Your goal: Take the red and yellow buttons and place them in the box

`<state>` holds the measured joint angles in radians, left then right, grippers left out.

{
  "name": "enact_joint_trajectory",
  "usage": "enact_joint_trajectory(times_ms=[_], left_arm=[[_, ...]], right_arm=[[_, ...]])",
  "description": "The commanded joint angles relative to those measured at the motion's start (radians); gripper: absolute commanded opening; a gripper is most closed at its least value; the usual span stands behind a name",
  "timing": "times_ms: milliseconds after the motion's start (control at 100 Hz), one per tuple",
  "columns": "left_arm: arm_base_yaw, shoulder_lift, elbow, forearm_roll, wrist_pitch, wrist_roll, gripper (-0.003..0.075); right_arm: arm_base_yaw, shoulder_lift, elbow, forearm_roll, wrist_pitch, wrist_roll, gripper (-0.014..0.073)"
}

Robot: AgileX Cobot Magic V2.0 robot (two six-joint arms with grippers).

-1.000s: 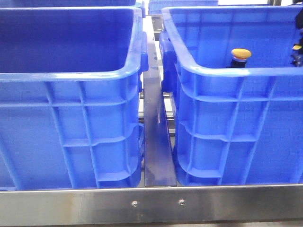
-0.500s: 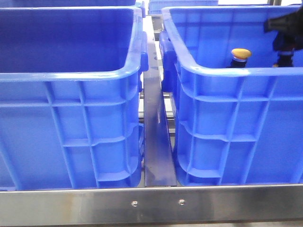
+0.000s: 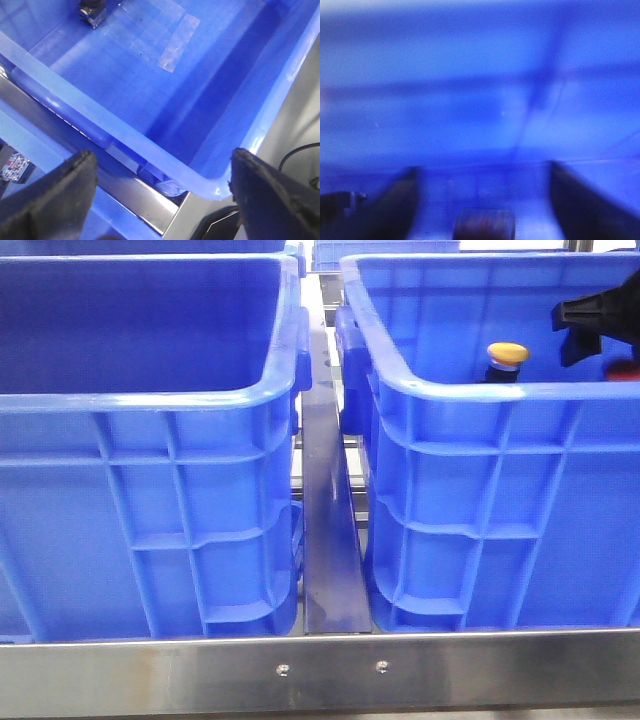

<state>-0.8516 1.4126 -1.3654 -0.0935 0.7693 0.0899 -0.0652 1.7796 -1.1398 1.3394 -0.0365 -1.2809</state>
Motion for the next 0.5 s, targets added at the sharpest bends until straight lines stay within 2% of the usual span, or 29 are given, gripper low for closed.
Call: enact_joint_trajectory(times_ms=[0,300,380,490], left_arm=[[-0.006,-0.035,-0.029,-0.014,-0.064,0.002,0.0524],[-0.006,-0.035,-0.029,-0.014,-0.070,-0.003,0.0522],[0.005,-0.036,-0.029,-0.007,-0.079,-0.038,0.0503],[0.047,-0.036,-0.029,0.054,-0.072,-0.112,0.0426]], right_arm=[[-0.007,-0.058,-0.025,0.002,-0.025,-0.014,0.0642],[-0.007,-0.211,0.060,0.004,-0.020,-0.014,0.0632],[-0.007,-0.286,0.117,0.003,-0.021,-0.014,0.0554],[-0.007,-0.392,0.195,0.004,-0.004,-0.014,0.0335]])
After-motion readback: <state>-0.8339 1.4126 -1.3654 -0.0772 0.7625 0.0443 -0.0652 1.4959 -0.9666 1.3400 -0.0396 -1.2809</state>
